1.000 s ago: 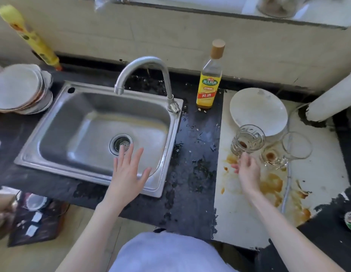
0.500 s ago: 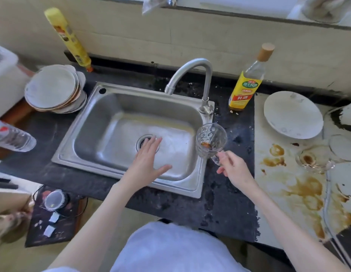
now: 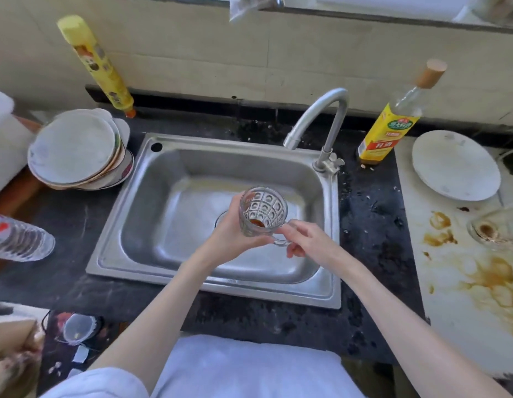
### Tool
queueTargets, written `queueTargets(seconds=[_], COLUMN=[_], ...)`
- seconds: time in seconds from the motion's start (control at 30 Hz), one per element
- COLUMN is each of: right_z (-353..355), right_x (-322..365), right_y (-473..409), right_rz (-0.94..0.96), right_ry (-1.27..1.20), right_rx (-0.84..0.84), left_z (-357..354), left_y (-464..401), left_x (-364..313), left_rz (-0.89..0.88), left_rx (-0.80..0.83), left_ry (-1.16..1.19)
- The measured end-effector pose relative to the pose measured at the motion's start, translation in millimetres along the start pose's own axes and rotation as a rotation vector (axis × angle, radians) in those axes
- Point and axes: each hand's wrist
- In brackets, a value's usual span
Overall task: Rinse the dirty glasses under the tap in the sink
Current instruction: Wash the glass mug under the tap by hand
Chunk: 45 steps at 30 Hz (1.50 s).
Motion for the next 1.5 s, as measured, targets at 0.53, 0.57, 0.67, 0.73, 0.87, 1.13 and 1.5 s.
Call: queueTargets(seconds=[0.53,0.57,0.67,0.73,0.87,1.13,1.5], right_z=[91.1,98.9,106.7,103.9,85.8,61.8,62.3], right_x=[5.2,4.2,-0.2,-2.1,-20.7,-43.2,-48.3], right_y=[-73.8,-79.7,-89.6,-90.2,-87.6,-89.7,-94.6], right_rz=[-0.074,-0.110,-0.150,-0.142,-0.058,-0.194,-0.279], right_ry=[0.464,0.529,0.534,0.525,0.779,1.184,1.329], right_rx=[-0.813,-0.738,-0.562,-0.603,-0.567,-0.348,-0.266], left_z=[-2.5,-3.0,-5.0,-5.4,-8.4,-12.2,-15.5], left_y=[-74.6,-75.6,-77.1,-76.7,-76.2,-81.5,-82.2], left_x=[15.6,16.7,17.4,16.2,18.6,24.0,32.6], left_rz=[0.042,0.049,0.046,0.049,0.036,0.037,0.072], left_rx=[-0.031,-0.023,-0.011,-0.022,-0.025,0.012,0.012], left_ry=[0.003,-0.007,-0.038,-0.058,-0.064,-0.065,-0.075])
Point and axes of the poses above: each hand's wrist, its own y-axis away from the middle knuckle, its own z-axis out of the back of the hand, x = y × z, and after that the axes turned 5 degrees about z, right-handed
